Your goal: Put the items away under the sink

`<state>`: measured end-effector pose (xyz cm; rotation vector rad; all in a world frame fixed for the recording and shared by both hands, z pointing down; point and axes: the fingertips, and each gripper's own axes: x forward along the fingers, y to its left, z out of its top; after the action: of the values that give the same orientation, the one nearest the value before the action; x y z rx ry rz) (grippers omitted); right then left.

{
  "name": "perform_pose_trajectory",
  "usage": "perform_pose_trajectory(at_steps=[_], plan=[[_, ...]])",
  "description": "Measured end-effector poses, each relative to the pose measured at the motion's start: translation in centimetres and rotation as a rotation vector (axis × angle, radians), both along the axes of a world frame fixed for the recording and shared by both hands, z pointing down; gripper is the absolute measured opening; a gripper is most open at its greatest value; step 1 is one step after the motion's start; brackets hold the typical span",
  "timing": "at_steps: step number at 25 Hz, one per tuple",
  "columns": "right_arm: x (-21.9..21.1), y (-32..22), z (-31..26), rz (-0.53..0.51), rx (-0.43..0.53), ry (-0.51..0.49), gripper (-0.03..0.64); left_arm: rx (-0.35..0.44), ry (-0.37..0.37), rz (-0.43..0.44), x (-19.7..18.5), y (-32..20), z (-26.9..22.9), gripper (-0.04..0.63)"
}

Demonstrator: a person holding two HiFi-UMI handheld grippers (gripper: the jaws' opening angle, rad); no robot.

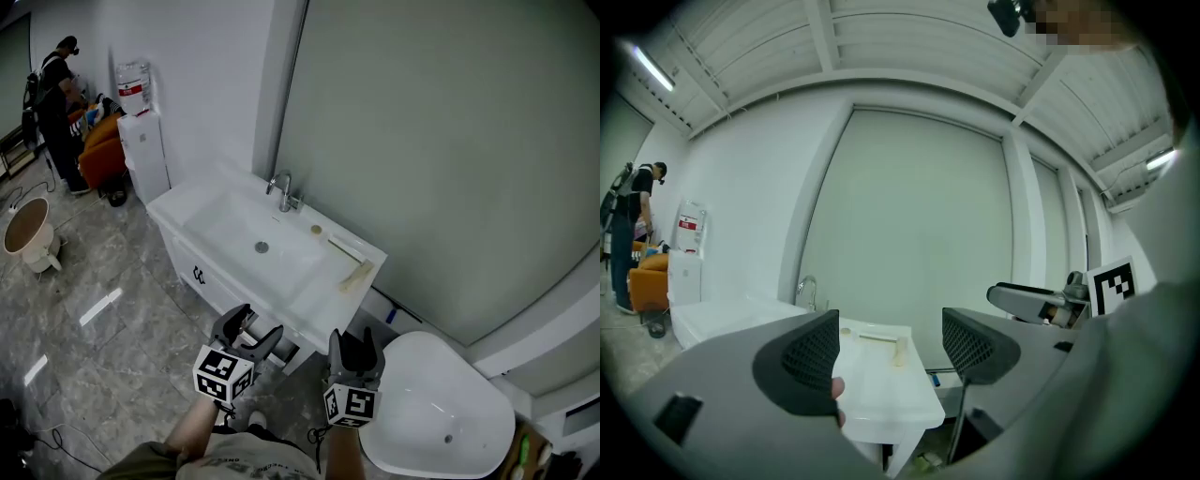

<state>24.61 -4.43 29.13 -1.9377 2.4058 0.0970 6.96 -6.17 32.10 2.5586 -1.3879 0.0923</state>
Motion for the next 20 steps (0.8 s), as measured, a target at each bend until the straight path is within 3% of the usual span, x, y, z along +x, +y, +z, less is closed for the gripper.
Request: perform_pose_trajectory(at_steps=[10,20], plan=[[0.7,-6.2,2.8,-0.035,-0.056,-0.032,0.265,-0.060,-0.044,-0.065,-0.9,-4.6,2.3,0.330],[-0.4,-13.9,5.9,0.000,-0.112,-0.004,0.265,-0.109,-0.036,-0.020,-1.5,-12.8,5.8,0.330]])
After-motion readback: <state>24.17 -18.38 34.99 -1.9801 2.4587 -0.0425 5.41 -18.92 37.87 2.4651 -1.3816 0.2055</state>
